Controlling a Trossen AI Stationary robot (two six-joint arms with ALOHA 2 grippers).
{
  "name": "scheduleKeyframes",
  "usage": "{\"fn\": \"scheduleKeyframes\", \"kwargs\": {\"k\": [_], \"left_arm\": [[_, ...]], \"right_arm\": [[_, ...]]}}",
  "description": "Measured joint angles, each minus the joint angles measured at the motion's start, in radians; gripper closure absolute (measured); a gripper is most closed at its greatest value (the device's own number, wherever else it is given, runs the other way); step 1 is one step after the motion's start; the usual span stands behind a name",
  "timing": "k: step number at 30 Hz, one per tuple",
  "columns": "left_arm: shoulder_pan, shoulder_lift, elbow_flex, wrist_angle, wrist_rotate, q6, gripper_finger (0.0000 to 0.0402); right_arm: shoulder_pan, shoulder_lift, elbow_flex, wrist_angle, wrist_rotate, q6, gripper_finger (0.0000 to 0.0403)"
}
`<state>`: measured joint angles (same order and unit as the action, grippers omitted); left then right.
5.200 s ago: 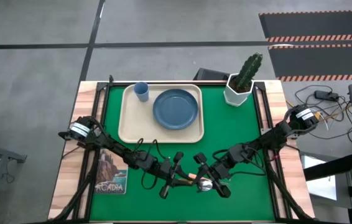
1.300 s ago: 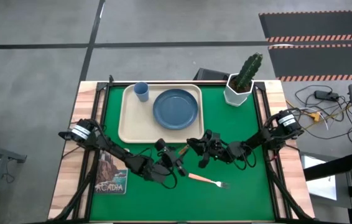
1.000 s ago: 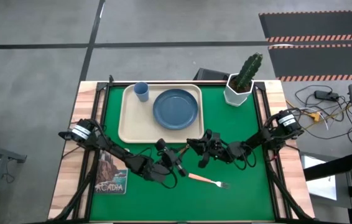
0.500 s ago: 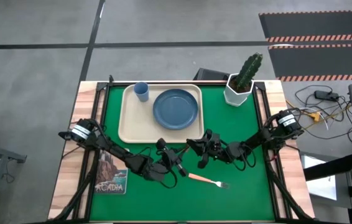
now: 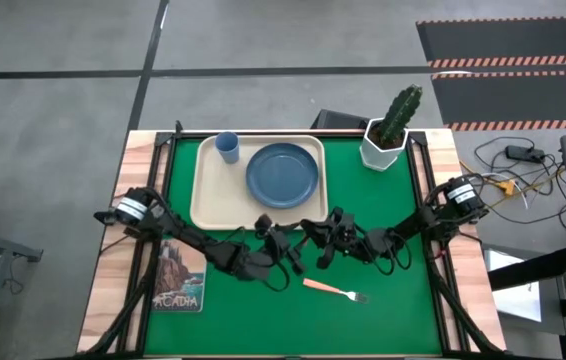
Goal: Pick and place plate/cup/fork/spoon on tray
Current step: Put the orange spoon on the white tray to the left of the dark blue plate
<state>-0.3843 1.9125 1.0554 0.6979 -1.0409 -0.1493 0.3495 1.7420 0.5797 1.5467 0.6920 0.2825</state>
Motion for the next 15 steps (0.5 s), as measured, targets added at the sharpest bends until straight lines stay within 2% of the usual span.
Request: {"fn": "scheduleKeyframes", "kwargs": {"k": [3, 7, 10, 15], "left_arm": [[0.014, 0.000, 0.000, 0.000, 0.029, 0.000, 0.0221], [0.016, 0.000, 0.000, 0.001, 0.038, -0.001, 0.0243], [0.016, 0.000, 0.000, 0.001, 0.039, -0.003, 0.0283], [0.016, 0.000, 0.000, 0.001, 0.045, -0.010, 0.0375]], "right_arm": [[0.000, 0.000, 0.000, 0.007, 0.001, 0.005, 0.0394], [0.000, 0.000, 0.000, 0.007, 0.015, 0.005, 0.0394], [-0.001, 0.000, 0.000, 0.007, 0.017, 0.005, 0.0394], [-0.001, 0.000, 0.000, 0.006, 0.026, 0.005, 0.0394]]}}
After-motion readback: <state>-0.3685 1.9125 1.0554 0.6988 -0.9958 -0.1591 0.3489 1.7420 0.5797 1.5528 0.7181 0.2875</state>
